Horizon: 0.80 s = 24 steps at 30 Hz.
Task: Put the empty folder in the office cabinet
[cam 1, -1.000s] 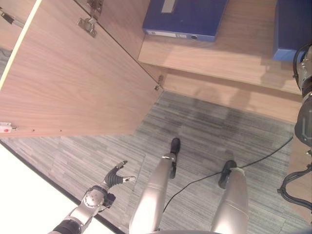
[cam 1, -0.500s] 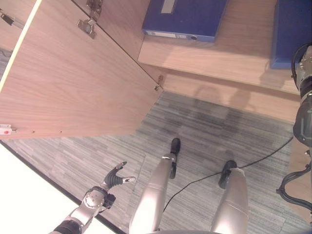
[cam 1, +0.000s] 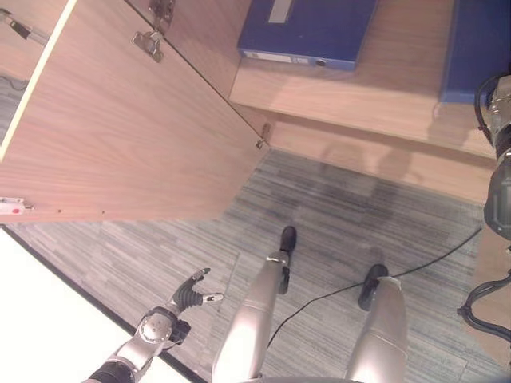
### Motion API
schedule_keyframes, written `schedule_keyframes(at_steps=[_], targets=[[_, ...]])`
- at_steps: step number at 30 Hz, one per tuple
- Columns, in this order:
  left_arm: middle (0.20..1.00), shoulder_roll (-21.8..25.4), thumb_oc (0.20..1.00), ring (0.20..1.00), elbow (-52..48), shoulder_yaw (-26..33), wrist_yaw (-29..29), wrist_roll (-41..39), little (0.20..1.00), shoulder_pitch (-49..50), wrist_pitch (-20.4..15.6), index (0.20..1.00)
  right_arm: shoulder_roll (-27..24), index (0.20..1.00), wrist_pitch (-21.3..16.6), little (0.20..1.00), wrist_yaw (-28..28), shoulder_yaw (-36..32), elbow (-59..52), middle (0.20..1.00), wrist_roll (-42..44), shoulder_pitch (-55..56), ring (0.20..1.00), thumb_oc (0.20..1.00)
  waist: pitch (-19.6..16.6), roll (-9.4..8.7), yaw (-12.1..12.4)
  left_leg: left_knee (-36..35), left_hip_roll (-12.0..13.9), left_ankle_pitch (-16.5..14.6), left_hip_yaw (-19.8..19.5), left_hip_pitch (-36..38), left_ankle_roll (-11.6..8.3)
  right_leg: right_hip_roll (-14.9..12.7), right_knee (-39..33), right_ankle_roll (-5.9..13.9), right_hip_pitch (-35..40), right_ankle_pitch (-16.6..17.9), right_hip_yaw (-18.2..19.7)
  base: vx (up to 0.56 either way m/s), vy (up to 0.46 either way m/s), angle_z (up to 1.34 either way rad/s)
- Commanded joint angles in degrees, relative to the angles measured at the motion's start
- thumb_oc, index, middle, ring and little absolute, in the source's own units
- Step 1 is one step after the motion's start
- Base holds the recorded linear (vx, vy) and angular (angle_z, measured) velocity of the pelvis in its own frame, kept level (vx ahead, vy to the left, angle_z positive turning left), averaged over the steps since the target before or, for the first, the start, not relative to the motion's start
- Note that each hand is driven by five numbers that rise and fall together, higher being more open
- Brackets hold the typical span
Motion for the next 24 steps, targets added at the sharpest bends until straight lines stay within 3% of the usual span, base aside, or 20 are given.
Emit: schedule_keyframes(at_steps=[1,7,13,20,24], targets=[[1.000,1.7,1.000,1.000,1.0,2.9,-1.3,-2.1,1.000,-0.1,-0.5,1.000,-8.0,1.000,-1.6,1.000,5.6,8.1,-4.8,1.000,-7.4,-7.7,1.000,1.000,1.1,0.34,1.4,-0.4,0.4,-9.6,-2.4,3.5,-0.39,0.9,-3.2,1.41,6.1,-1.5,-0.4,0.02,0.013,0.08],[1.000,2.0,1.000,1.000,0.6,3.3,-2.5,-2.9,1.000,0.4,-1.1,1.000,-12.1,1.000,-2.6,1.000,8.1,13.3,-7.6,1.000,-9.9,-11.6,1.000,1.000,0.2,0.54,2.3,-1.5,0.3,-9.1,-2.9,3.8,-0.42,0.4,-3.6,1.80,6.3,-1.3,-0.7,0.02,0.009,0.05],[1.000,2.0,1.000,1.000,0.8,3.4,-3.0,-3.4,1.000,-0.3,-1.4,1.000,-13.3,1.000,-2.8,1.000,9.5,13.6,-7.8,1.000,-11.1,-11.0,1.000,1.000,-0.1,0.71,2.3,-2.5,0.1,-8.7,-3.2,4.1,-0.37,0.3,-4.1,2.03,6.8,-1.2,-0.7,0.01,0.007,0.04],[1.000,0.7,1.000,1.000,1.5,3.9,-2.5,-3.4,1.000,-0.7,-0.9,1.000,-10.8,1.000,-2.6,1.000,10.8,7.1,-6.9,1.000,-9.6,-2.5,1.000,1.000,0.8,1.06,1.5,-2.8,0.2,-8.8,-2.7,5.8,-0.17,0.7,-5.2,2.14,8.8,-0.6,-0.7,0.00,0.005,-0.01],[1.000,0.2,1.000,1.000,1.8,4.5,-2.4,-3.6,1.000,-0.8,-0.9,1.000,-8.6,1.000,-4.5,1.000,11.8,2.8,-8.9,1.000,-7.0,2.7,1.000,1.000,1.6,1.07,1.0,-2.9,0.3,-8.7,-2.5,6.7,-0.16,1.1,-5.8,2.05,9.9,-0.4,-0.8,0.00,0.003,-0.01]])
